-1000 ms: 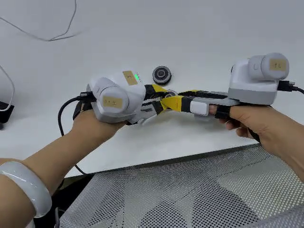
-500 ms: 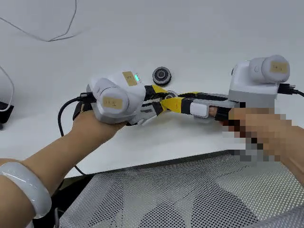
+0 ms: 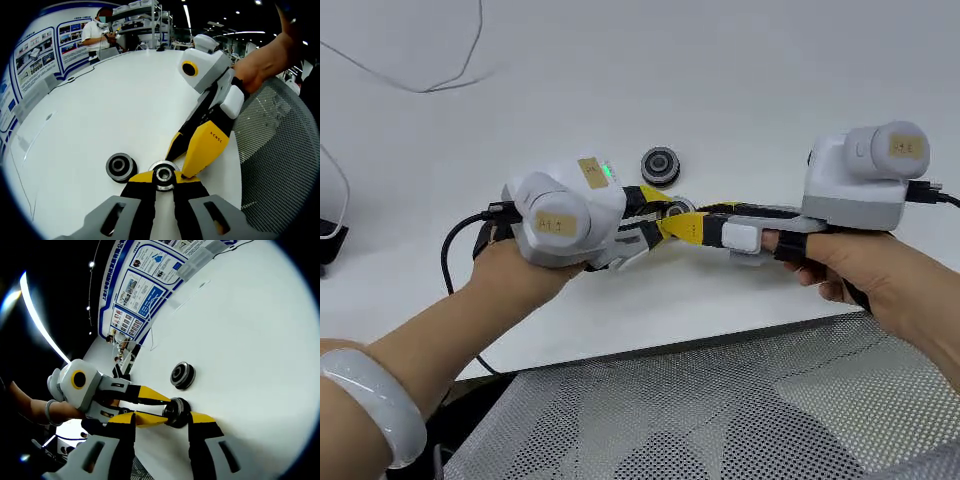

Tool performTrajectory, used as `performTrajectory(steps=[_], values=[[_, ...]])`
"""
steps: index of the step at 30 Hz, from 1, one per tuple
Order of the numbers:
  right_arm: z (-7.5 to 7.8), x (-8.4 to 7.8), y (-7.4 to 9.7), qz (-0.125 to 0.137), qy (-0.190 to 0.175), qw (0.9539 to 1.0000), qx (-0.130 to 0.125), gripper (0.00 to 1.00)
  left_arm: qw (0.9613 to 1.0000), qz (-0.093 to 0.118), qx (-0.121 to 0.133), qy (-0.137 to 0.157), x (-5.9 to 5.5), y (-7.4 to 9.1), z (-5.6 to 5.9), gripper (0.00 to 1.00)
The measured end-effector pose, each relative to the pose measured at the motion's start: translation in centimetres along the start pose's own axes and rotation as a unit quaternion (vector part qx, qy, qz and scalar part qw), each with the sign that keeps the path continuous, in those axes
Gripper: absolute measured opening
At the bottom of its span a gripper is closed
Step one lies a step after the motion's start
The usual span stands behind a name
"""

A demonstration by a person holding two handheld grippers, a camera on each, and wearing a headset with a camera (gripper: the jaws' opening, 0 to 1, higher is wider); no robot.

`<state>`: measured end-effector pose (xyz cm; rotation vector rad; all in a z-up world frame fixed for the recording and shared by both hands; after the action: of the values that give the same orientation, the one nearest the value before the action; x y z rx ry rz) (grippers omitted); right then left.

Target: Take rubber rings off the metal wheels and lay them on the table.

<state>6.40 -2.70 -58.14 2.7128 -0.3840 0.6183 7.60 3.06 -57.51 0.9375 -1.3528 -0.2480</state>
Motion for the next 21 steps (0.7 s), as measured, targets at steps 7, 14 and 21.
performTrajectory(steps=[7, 14, 21], values=[[-0.35, 0.32, -0.27, 0.004, 0.008, 0.9999, 0.008, 0.44, 1.0, 0.001, 0.0, 0.001, -0.14, -0.08, -0.15, 0.12], [-0.07, 0.07, 0.04, 0.002, -0.015, 0.9998, 0.015, 0.4, 1.0, 0.001, 0.0, 0.0, -0.16, -0.08, -0.14, 0.12], [0.2, 0.08, 0.14, 0.006, -0.03, 0.9993, 0.021, 0.36, 1.0, 0.001, 0.0, 0.0, -0.16, -0.1, -0.13, 0.12]])
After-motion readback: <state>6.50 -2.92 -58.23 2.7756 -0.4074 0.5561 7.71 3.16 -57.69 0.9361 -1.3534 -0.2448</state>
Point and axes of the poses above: the centre of the closed fingertips' face, and the gripper's own axes: y roughly backward along the fingers, z roughly to its right, x roughly out of its top, the point moved 4 cm from there along y, roughly backward along the fingers, and after that the axes turned 7 degrees about x, right-handed, at the moved point
